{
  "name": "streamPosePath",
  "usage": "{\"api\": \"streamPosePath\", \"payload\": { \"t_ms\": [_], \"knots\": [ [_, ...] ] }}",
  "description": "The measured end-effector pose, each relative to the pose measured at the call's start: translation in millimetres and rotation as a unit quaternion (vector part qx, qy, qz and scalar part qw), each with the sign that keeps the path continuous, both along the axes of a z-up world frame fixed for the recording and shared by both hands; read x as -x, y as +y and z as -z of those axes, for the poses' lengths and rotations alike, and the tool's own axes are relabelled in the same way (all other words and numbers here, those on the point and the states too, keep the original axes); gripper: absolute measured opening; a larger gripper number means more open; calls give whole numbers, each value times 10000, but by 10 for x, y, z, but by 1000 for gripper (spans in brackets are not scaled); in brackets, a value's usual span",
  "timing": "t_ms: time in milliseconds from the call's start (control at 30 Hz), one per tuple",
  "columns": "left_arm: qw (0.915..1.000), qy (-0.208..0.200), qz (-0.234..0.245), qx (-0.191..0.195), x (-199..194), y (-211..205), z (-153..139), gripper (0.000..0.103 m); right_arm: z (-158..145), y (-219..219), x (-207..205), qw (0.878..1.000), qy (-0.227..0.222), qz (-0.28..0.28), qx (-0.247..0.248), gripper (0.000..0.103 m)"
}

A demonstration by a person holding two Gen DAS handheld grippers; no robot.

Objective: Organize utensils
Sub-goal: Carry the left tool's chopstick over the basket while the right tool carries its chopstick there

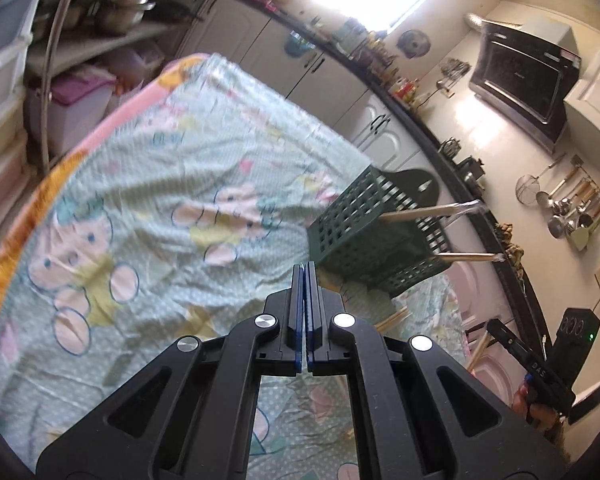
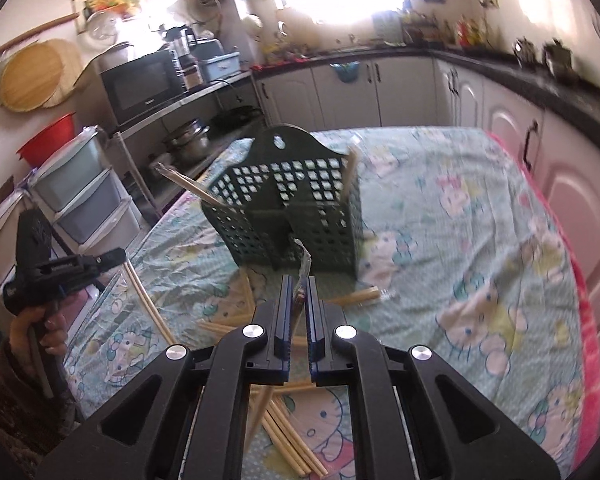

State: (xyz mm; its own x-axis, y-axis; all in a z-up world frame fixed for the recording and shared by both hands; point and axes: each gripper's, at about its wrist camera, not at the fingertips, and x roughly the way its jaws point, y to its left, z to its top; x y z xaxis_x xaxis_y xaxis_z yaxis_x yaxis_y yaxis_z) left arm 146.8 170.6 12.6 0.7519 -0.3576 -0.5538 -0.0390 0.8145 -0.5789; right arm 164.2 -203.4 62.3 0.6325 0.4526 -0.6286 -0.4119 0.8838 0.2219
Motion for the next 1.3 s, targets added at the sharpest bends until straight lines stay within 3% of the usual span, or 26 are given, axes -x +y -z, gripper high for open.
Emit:
{"api": "streamPosePath", "payload": {
  "t_ms": [500, 1300],
  "knots": [
    [9932, -859, 703, -351, 102, -416, -763, 0, -399, 221, 73, 9980, -496, -398, 31, 5],
    [9742, -1693, 1316, -706, -10, -996, -1637, 0, -1000, 21, 166, 9907, -1284, -403, -186, 5]
  ]
}}
